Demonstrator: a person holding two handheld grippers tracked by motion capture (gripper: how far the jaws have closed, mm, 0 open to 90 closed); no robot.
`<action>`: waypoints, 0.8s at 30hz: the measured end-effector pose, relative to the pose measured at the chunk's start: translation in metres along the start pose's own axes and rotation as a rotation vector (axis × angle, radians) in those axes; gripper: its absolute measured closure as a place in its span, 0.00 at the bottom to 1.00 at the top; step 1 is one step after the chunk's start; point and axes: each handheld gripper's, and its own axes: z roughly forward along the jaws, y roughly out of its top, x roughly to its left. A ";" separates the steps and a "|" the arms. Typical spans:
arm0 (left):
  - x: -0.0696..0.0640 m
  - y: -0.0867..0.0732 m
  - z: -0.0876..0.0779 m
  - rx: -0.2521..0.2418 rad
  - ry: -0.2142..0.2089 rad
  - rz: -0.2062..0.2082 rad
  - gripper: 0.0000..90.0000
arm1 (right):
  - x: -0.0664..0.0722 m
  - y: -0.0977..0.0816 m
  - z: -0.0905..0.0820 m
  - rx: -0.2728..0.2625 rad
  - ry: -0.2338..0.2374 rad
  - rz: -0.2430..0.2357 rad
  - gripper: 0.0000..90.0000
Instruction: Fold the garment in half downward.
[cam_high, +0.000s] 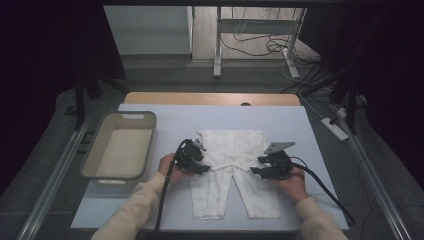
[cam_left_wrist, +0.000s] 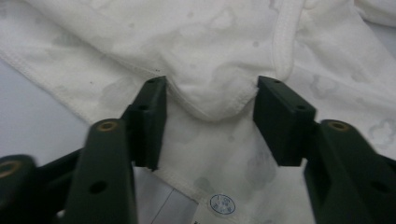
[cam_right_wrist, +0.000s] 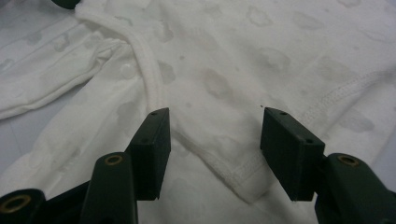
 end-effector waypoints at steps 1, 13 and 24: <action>0.000 0.000 0.000 -0.007 -0.007 -0.007 0.61 | 0.000 0.000 0.001 0.000 0.001 -0.003 0.48; 0.006 -0.003 -0.001 -0.011 -0.038 -0.023 0.91 | 0.005 -0.001 0.002 0.014 -0.077 -0.080 0.81; 0.006 -0.006 -0.007 -0.029 -0.049 -0.032 0.94 | 0.005 0.000 -0.006 0.000 -0.061 -0.066 0.97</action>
